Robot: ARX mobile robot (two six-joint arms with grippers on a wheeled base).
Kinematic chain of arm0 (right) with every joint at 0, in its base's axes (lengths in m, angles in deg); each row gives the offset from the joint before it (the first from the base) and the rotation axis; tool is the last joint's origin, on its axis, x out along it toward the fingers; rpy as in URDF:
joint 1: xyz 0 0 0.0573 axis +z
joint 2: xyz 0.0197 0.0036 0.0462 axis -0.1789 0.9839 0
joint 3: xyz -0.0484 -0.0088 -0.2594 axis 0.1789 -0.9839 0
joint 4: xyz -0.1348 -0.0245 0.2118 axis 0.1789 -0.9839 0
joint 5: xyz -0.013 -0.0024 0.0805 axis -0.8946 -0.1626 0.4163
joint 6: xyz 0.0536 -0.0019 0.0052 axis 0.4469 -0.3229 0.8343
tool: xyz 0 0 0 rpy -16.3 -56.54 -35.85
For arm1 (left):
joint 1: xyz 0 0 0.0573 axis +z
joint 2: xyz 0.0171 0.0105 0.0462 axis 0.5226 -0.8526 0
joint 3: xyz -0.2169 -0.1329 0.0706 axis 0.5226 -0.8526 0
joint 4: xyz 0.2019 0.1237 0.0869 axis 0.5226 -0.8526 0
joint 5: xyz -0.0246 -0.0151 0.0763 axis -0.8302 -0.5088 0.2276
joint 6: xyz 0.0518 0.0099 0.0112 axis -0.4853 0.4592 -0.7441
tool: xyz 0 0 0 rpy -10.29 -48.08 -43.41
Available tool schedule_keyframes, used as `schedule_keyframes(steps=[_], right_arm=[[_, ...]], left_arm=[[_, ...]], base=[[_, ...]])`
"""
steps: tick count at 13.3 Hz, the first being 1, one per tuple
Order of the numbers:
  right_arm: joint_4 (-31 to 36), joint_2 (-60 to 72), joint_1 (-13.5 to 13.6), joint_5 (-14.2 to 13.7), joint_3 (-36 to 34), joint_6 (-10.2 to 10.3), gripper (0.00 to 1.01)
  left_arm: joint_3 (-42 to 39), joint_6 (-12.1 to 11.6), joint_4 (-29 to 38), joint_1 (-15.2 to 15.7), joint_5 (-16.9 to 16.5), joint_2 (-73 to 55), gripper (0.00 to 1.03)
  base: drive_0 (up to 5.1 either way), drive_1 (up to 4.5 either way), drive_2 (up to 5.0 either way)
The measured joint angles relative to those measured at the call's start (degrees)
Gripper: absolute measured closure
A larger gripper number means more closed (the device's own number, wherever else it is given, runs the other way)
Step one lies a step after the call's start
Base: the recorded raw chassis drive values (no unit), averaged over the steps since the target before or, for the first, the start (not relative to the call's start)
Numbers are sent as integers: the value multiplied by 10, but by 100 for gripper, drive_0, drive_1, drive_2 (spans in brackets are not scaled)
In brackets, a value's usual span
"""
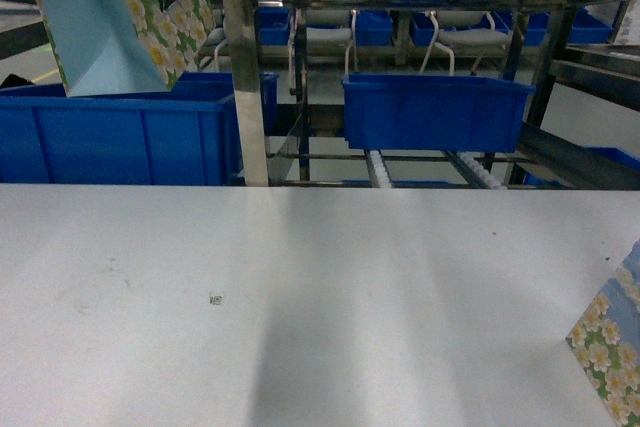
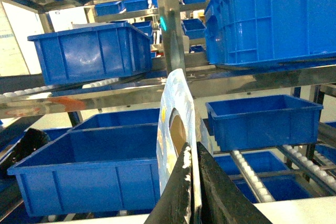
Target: Move flower gift bag to table near conveyor
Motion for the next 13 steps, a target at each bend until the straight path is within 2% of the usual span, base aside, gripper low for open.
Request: schedule_keyframes(steps=[3,4,10,13], right_arm=[[-8,-161,21,-27,-37,0,3],[-43,-222,21,-35,-42,0,3],[-373,-591,28,-61,-53,-4,3],[-378,-597,28,-63,-53,-5,3]], left_arm=[[0,0,0,0,0,0,101],[0,0,0,0,0,0,101],[0,0,0,0,0,0,101],[-27,0,46,-15,37,-28,101]], base=[[0,0,0],[0,0,0],[0,0,0],[0,0,0]])
